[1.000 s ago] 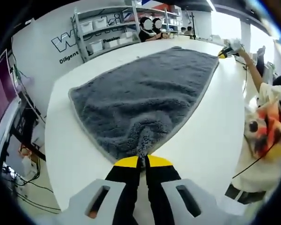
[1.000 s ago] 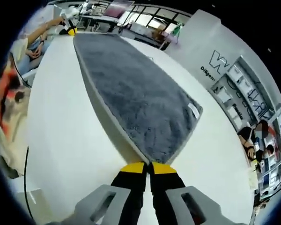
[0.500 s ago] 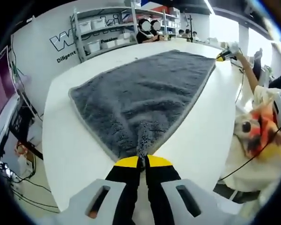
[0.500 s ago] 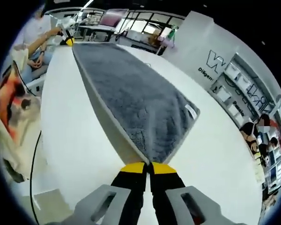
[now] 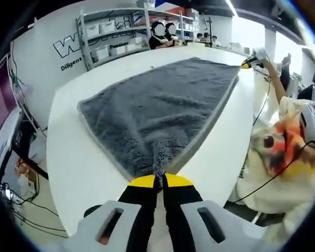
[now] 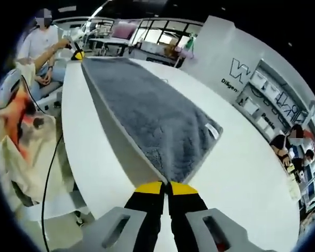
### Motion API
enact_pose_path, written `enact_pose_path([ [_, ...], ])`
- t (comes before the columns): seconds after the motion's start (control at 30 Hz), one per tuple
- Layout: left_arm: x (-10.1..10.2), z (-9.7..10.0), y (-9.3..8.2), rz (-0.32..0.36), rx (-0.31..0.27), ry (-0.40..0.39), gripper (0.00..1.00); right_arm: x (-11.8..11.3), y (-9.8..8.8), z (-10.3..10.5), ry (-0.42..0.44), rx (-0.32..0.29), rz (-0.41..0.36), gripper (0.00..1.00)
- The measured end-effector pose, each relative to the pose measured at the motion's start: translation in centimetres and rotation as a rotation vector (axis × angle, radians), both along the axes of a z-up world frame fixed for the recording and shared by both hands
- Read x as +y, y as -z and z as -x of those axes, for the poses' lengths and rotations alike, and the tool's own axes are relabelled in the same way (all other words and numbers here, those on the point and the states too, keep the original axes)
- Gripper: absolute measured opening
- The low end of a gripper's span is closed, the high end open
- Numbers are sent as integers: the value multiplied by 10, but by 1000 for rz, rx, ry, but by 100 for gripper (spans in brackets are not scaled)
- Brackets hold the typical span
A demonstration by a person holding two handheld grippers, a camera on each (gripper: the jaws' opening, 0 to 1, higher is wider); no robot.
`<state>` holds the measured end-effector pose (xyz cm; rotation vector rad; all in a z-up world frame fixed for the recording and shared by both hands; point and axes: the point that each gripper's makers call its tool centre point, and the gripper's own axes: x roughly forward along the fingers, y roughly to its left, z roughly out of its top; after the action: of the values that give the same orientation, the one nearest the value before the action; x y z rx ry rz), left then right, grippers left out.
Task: Fold the towel on the table until its edges align and the towel forms a compact rectangular stack.
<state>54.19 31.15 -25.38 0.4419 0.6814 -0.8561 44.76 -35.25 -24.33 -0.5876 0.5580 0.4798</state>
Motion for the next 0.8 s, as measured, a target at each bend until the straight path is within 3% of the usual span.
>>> enact_pose_path([
  [0.3, 0, 6, -13, 59, -17, -25, 3, -1, -7, 3, 8, -6, -5, 0],
  [0.5, -2, 6, -13, 67, -20, -28, 3, 1, -15, -4, 34, -21, -11, 0],
  [0.8, -1, -9, -15, 95, -38, -54, 3, 0, -18, -18, 59, -27, 5, 0],
])
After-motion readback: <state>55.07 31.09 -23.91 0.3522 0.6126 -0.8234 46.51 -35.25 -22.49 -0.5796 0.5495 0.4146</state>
